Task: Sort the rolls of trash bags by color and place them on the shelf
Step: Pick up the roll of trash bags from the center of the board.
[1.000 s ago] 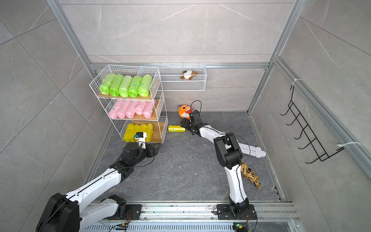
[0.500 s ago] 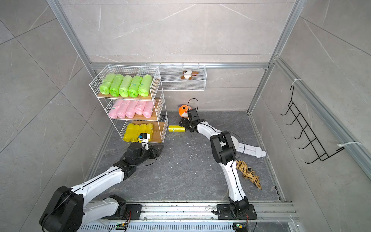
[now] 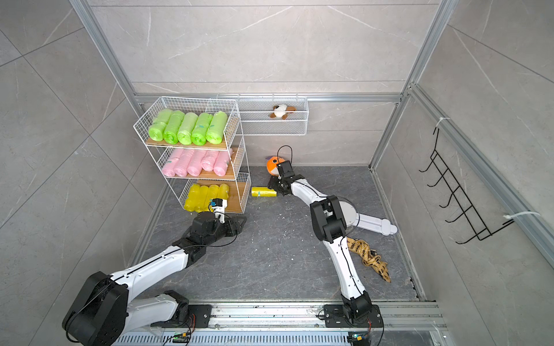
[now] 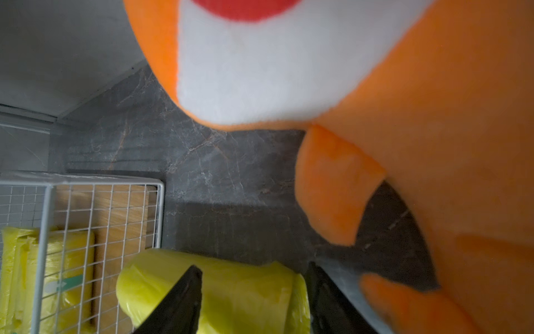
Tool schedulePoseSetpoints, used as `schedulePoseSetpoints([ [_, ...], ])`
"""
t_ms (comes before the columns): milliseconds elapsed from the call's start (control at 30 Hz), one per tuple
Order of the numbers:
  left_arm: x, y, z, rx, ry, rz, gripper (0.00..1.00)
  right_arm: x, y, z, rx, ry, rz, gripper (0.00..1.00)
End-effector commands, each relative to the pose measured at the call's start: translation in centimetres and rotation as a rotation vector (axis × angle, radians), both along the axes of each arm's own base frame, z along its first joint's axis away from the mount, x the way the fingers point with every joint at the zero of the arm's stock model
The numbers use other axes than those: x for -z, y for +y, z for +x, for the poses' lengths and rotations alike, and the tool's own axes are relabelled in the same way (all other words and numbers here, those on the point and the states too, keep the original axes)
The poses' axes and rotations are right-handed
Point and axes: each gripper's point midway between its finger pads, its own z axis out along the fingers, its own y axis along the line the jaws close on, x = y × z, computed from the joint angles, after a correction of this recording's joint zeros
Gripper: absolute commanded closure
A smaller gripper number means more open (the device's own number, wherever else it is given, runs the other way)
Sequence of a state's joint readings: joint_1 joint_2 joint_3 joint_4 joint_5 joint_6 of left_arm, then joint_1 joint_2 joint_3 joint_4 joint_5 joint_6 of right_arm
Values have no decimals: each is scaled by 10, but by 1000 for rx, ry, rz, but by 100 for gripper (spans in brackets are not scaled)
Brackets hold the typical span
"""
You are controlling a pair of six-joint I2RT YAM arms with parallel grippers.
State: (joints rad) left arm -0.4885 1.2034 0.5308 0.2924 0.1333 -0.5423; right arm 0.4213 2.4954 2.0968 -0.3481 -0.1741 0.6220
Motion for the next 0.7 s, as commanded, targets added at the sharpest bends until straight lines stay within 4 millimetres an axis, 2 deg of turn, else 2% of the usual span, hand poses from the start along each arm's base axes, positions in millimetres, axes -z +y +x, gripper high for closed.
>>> schedulePoseSetpoints([
  [0, -18, -1, 5, -6, -62, -17, 29, -3, 3, -3, -40, -6, -21, 47],
  [167, -18, -1, 5, -7, -62, -16, 29, -11, 0, -13, -80, -24, -31, 56],
  [400, -17, 1, 4, -7, -60, -8, 29, -27, -6, -36, -175, -43, -25, 59],
  [667, -22, 2, 0, -9, -71, -11, 29, -39, -29, -88, -277, -55, -78, 55],
])
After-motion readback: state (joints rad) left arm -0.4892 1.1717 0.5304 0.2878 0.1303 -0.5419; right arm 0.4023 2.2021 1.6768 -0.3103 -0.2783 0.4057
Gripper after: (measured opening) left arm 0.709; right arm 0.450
